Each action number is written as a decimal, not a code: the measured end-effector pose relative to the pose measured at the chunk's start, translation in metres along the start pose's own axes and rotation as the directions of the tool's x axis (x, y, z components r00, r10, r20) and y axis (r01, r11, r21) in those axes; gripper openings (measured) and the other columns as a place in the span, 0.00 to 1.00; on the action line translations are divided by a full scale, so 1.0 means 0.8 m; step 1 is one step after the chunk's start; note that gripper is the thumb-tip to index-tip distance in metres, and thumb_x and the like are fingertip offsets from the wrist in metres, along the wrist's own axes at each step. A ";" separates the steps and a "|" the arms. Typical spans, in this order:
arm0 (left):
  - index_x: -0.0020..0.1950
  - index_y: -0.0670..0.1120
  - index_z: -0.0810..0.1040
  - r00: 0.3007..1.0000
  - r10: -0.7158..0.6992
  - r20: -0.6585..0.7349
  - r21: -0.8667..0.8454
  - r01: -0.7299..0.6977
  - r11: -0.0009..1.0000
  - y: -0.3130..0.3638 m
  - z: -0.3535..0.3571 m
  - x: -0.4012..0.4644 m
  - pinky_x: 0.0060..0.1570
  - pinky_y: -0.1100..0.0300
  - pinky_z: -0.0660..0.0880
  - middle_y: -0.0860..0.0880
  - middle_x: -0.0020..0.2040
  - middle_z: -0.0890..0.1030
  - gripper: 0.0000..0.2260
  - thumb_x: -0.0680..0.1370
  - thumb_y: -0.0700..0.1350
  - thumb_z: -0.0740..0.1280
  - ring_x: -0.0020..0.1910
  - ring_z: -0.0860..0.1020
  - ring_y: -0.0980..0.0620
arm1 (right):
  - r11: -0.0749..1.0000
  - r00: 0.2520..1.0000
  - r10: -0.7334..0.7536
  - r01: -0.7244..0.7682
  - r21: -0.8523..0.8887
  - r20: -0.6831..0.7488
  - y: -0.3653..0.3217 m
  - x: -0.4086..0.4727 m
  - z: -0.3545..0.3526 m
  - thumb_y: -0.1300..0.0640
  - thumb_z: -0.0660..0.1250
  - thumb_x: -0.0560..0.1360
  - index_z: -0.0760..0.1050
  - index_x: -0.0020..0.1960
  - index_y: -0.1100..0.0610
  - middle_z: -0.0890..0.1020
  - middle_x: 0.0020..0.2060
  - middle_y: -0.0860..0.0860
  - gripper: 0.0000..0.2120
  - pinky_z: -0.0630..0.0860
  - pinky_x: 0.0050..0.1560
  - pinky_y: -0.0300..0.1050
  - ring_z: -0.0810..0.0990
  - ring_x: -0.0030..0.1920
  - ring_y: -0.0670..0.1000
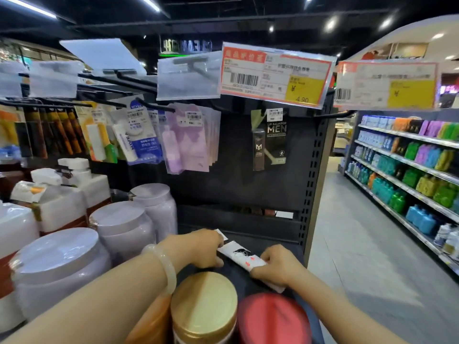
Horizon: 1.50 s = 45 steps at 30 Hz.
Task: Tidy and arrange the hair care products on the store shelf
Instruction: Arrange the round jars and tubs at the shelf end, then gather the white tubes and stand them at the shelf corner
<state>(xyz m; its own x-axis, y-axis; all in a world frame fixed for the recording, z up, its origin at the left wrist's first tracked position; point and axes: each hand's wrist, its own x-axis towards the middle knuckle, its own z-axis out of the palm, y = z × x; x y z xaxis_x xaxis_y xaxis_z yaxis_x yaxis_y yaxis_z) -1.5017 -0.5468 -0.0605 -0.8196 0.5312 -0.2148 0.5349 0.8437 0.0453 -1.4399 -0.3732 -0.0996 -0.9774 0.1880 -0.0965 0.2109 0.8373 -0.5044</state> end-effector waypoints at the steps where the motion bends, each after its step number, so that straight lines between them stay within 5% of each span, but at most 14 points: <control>1: 0.63 0.44 0.71 1.000 0.002 -0.008 -0.002 -0.002 1.000 0.002 0.002 0.002 0.55 0.54 0.70 0.43 0.61 0.75 0.20 0.73 0.50 0.66 0.57 0.74 0.43 | 0.997 0.999 -0.019 0.021 0.079 -0.033 0.003 -0.004 0.001 0.53 0.72 0.64 0.77 0.37 0.57 0.77 0.34 0.52 0.08 0.68 0.30 0.41 0.75 0.35 0.50; 9: 0.73 0.39 0.54 0.961 -0.277 -0.007 -0.001 0.277 0.961 -0.033 0.005 0.007 0.67 0.51 0.65 0.39 0.71 0.64 0.32 0.75 0.48 0.65 0.68 0.66 0.41 | 0.954 0.979 -0.097 0.142 0.265 -0.179 0.014 -0.016 0.011 0.55 0.73 0.66 0.77 0.46 0.51 0.80 0.41 0.48 0.10 0.70 0.33 0.30 0.76 0.38 0.43; 15: 0.67 0.41 0.67 0.967 -0.253 0.035 0.069 0.250 0.966 -0.034 0.000 0.007 0.59 0.56 0.70 0.43 0.66 0.73 0.22 0.75 0.45 0.67 0.63 0.73 0.44 | 0.943 0.980 -0.112 0.156 0.293 -0.164 0.013 -0.019 0.010 0.53 0.73 0.65 0.75 0.46 0.48 0.81 0.46 0.49 0.12 0.70 0.38 0.31 0.78 0.44 0.45; 21: 0.63 0.42 0.70 0.918 -0.344 0.196 -0.239 0.385 0.892 -0.044 0.001 -0.006 0.52 0.54 0.78 0.45 0.55 0.77 0.25 0.69 0.47 0.73 0.47 0.78 0.46 | 0.927 0.978 -0.064 0.131 0.353 -0.197 0.016 -0.026 0.006 0.57 0.73 0.67 0.75 0.50 0.53 0.79 0.44 0.47 0.13 0.71 0.36 0.26 0.76 0.41 0.39; 25: 0.65 0.42 0.65 0.929 -0.318 0.191 -0.414 0.370 0.832 -0.042 -0.004 -0.010 0.42 0.56 0.78 0.44 0.54 0.75 0.25 0.72 0.47 0.70 0.44 0.77 0.48 | 0.910 0.973 0.004 0.092 0.405 -0.231 0.012 -0.030 -0.004 0.58 0.72 0.68 0.77 0.51 0.56 0.81 0.46 0.50 0.13 0.74 0.40 0.33 0.78 0.41 0.43; 28: 0.61 0.36 0.69 0.941 -0.280 0.188 -0.778 0.316 0.542 -0.031 -0.002 -0.012 0.46 0.51 0.79 0.38 0.51 0.79 0.16 0.76 0.41 0.64 0.45 0.81 0.43 | 0.910 0.971 0.007 0.092 0.403 -0.238 0.001 -0.031 -0.013 0.57 0.70 0.70 0.76 0.52 0.56 0.79 0.43 0.49 0.11 0.70 0.30 0.26 0.74 0.37 0.38; 30: 0.61 0.35 0.68 0.929 -0.256 0.267 -0.915 0.327 0.235 -0.025 -0.001 -0.017 0.38 0.53 0.76 0.38 0.44 0.78 0.15 0.77 0.40 0.60 0.38 0.78 0.44 | 0.893 0.970 0.011 0.099 0.440 -0.242 -0.007 -0.034 -0.017 0.57 0.70 0.71 0.77 0.52 0.58 0.79 0.42 0.50 0.10 0.70 0.27 0.27 0.75 0.36 0.39; 32: 0.60 0.37 0.69 0.927 -0.226 0.300 -0.946 0.319 0.050 -0.023 -0.004 -0.026 0.27 0.60 0.72 0.40 0.39 0.76 0.16 0.76 0.44 0.58 0.32 0.75 0.47 | 0.846 0.972 0.040 0.091 0.526 -0.233 -0.016 -0.041 -0.020 0.57 0.69 0.72 0.78 0.50 0.58 0.80 0.39 0.52 0.08 0.69 0.26 0.34 0.76 0.34 0.45; 37: 0.45 0.43 0.74 0.960 -0.093 0.263 -0.964 0.257 -0.067 -0.025 -0.013 -0.061 0.19 0.69 0.64 0.48 0.29 0.74 0.12 0.76 0.52 0.63 0.20 0.69 0.56 | 0.723 0.978 0.071 0.085 0.685 -0.196 -0.036 -0.064 -0.029 0.61 0.67 0.72 0.75 0.36 0.62 0.76 0.29 0.58 0.08 0.63 0.20 0.34 0.72 0.27 0.52; 42: 0.49 0.41 0.75 0.980 0.034 0.195 -0.964 0.198 -0.180 -0.029 -0.014 -0.095 0.24 0.65 0.72 0.43 0.38 0.79 0.12 0.77 0.50 0.64 0.28 0.77 0.52 | 0.617 0.974 0.111 0.088 0.782 -0.198 -0.058 -0.090 -0.025 0.60 0.68 0.71 0.77 0.38 0.61 0.76 0.30 0.57 0.05 0.67 0.33 0.45 0.73 0.30 0.53; 45: 0.50 0.42 0.74 0.997 0.055 0.051 -0.980 0.061 -0.191 -0.028 -0.008 -0.112 0.29 0.63 0.74 0.44 0.39 0.77 0.10 0.78 0.48 0.62 0.34 0.76 0.50 | 0.518 0.961 0.123 0.149 0.842 -0.246 -0.080 -0.112 -0.018 0.63 0.68 0.72 0.76 0.43 0.61 0.77 0.33 0.57 0.02 0.70 0.30 0.42 0.74 0.31 0.52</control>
<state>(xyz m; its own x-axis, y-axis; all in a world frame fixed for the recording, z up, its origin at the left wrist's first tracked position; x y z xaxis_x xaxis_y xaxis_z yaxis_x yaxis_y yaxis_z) -1.4417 -0.6126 -0.0360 -0.7776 0.5718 -0.2615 -0.3529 -0.0528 0.9342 -1.3659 -0.4359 -0.0465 -0.9103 0.4100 0.0561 -0.0484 0.0292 -0.9984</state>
